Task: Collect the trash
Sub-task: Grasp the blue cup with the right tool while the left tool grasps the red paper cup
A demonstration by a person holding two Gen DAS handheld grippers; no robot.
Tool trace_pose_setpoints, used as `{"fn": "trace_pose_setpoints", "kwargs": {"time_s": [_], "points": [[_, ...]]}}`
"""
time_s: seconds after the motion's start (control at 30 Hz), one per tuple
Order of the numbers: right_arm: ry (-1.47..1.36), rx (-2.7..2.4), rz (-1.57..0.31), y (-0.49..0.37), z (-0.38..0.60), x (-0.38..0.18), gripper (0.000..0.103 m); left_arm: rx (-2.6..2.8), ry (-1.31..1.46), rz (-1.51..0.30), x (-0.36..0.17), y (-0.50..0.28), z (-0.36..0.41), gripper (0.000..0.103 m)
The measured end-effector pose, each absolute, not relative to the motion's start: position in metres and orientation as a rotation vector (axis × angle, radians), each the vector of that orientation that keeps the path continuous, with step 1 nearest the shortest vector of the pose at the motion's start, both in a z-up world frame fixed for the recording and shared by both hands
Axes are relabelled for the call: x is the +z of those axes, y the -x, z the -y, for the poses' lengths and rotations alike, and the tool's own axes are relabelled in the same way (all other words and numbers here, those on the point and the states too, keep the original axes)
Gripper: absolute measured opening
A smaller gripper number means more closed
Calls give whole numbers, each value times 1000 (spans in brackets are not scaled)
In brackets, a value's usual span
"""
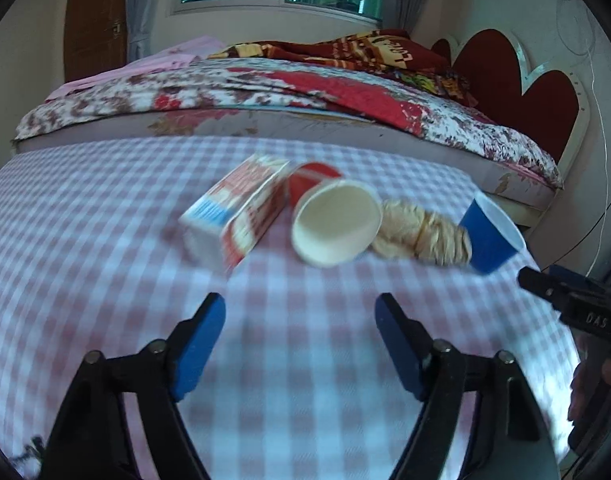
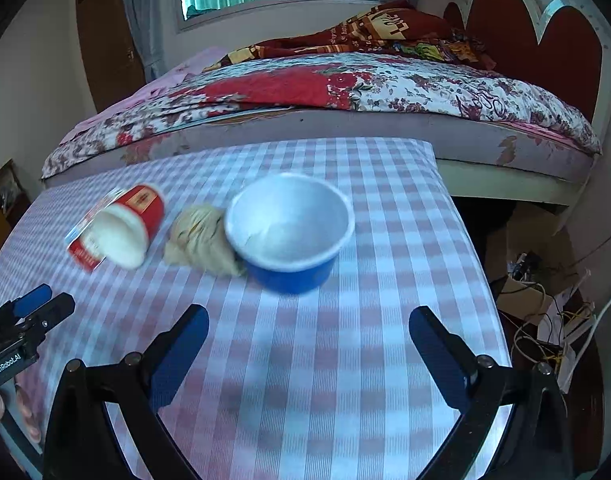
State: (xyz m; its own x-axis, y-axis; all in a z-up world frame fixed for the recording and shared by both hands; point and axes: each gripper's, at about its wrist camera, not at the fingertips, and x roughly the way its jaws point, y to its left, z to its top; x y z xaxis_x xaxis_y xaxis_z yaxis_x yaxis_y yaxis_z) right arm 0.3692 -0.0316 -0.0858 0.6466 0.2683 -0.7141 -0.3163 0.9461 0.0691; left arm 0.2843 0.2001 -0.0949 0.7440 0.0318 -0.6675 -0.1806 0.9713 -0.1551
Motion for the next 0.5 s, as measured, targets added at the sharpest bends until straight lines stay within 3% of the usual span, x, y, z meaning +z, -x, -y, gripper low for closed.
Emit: {"fn": "trace_pose_setpoints", "kwargs": {"time_s": [0.33,0.5], "points": [[44,356,-807,-412,17,-96,102,140,184,-785,-111,-336,-203,65],[25,362,-799,-422,13,-97,102,146,187,-772,-108,-347,-206,64]]}}
